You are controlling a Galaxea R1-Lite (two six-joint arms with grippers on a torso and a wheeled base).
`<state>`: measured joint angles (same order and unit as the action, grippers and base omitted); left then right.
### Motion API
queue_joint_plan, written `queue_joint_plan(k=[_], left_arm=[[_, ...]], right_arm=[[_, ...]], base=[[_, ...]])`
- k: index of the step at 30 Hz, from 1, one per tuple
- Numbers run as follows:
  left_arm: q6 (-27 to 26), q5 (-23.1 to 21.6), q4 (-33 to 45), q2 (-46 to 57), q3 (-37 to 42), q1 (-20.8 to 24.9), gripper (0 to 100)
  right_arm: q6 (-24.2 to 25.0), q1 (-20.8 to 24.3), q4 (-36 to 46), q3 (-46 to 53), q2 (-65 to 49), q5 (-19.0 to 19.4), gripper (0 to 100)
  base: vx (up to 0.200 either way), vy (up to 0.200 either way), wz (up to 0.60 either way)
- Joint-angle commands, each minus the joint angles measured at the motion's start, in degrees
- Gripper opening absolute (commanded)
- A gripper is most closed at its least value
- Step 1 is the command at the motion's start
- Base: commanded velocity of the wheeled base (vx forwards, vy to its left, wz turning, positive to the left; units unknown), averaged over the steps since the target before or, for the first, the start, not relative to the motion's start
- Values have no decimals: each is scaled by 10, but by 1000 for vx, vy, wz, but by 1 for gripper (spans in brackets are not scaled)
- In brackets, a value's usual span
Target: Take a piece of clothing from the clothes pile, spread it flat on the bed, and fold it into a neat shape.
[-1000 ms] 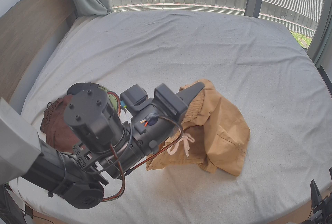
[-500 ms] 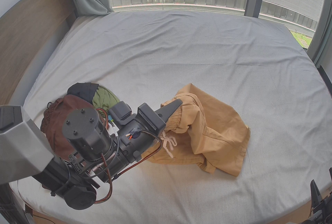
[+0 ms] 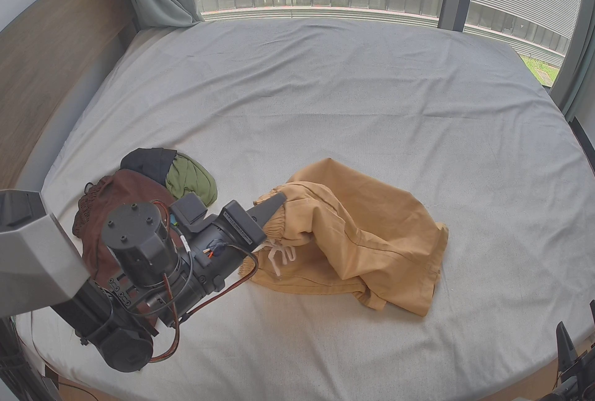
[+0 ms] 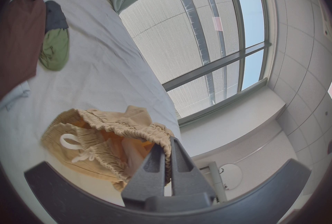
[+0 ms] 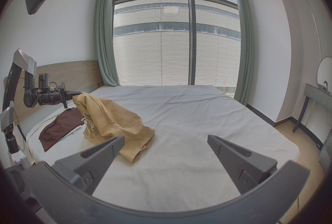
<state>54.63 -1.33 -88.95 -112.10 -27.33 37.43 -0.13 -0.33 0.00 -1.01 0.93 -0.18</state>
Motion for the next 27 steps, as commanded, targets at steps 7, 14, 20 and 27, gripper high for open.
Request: queue_joint_plan(k=[7, 14, 20, 27], left_arm=[[-52, -5, -1, -3, 32, -84, 0], [-107, -20, -1, -27, 27, -127, 0], [-141, -28, -2, -49, 25, -146, 0], [-145, -45, -2, -40, 16, -174, 0]], right_arm=[[0, 0, 0, 10, -9, 0, 100], [-1, 0, 0, 10, -9, 0, 100], [0, 0, 0, 10, -9, 0, 100], [-2, 1, 0, 10, -8, 3, 100]], base=[[0, 0, 0], [0, 0, 0], [0, 0, 0], [0, 0, 0]])
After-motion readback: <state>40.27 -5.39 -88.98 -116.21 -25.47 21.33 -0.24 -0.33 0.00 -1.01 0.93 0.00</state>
